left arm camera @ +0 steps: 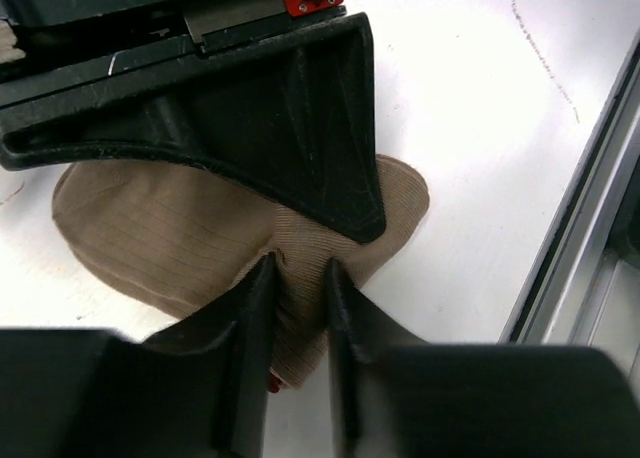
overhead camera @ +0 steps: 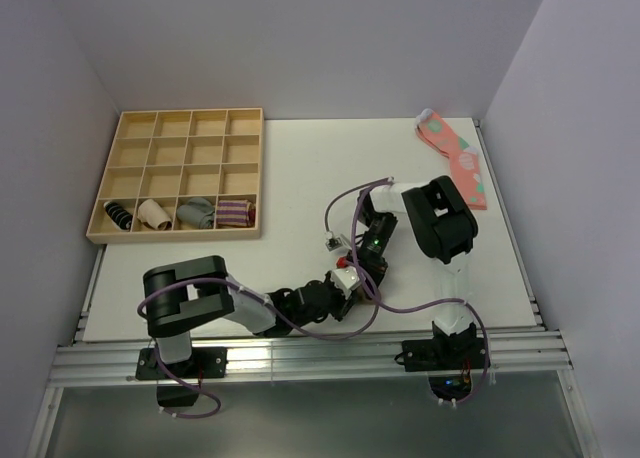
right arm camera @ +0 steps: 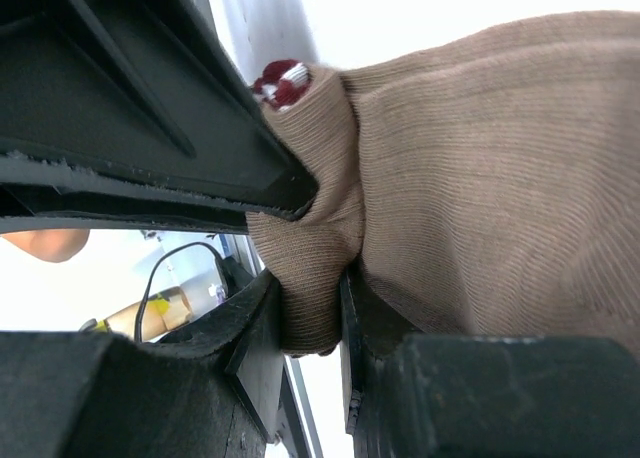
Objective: Roll the socks
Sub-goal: Roll the sock at the center of the board.
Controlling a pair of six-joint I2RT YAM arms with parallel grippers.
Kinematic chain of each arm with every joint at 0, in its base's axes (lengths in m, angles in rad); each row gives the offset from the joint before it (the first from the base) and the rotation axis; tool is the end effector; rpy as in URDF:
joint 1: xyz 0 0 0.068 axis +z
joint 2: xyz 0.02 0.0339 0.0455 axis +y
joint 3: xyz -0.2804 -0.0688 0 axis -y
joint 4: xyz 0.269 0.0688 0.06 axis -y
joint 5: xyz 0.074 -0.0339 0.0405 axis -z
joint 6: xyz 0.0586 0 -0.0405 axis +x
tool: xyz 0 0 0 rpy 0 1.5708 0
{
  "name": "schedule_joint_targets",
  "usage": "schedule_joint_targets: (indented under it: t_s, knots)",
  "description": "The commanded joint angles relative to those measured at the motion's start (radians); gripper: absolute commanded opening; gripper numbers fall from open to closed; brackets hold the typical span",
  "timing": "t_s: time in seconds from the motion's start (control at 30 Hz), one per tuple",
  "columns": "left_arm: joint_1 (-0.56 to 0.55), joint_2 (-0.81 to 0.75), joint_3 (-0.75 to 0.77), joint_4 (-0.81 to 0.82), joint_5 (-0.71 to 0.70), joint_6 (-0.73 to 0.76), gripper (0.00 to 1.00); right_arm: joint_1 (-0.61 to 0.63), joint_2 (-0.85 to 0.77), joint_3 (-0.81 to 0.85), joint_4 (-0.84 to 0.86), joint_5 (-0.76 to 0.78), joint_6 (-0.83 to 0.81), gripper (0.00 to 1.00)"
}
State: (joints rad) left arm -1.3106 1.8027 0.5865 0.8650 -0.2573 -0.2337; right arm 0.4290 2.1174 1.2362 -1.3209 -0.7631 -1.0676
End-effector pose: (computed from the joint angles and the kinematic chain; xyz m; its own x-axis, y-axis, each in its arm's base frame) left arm 0.1062 -0.3410 0.1100 -0.2883 0.2123 -0.9337 0.8288 0.5436 -0.1323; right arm 0.2692 0.1677 0.0898 -0.4156 -0.8863 -0.2042 -0.6092 0.1046 0.7861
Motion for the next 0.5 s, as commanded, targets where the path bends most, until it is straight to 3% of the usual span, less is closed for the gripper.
schedule_joint_targets:
  t_s: [0.0, 0.2, 0.47]
  knots:
    - [0.011, 0.069, 0.001, -0.104, 0.092, -0.056, 0.25, 0.001, -0.005, 0.006, -0.009, -0.016, -0.002, 0.23]
    - [0.050, 0.098, 0.012, -0.135, 0.188, -0.122, 0.03, -0.001, -0.069, -0.021, 0.057, -0.015, 0.034, 0.33]
    - [0.076, 0.133, 0.030, -0.192, 0.297, -0.208, 0.00, -0.050, -0.235, -0.078, 0.209, -0.041, 0.124, 0.52]
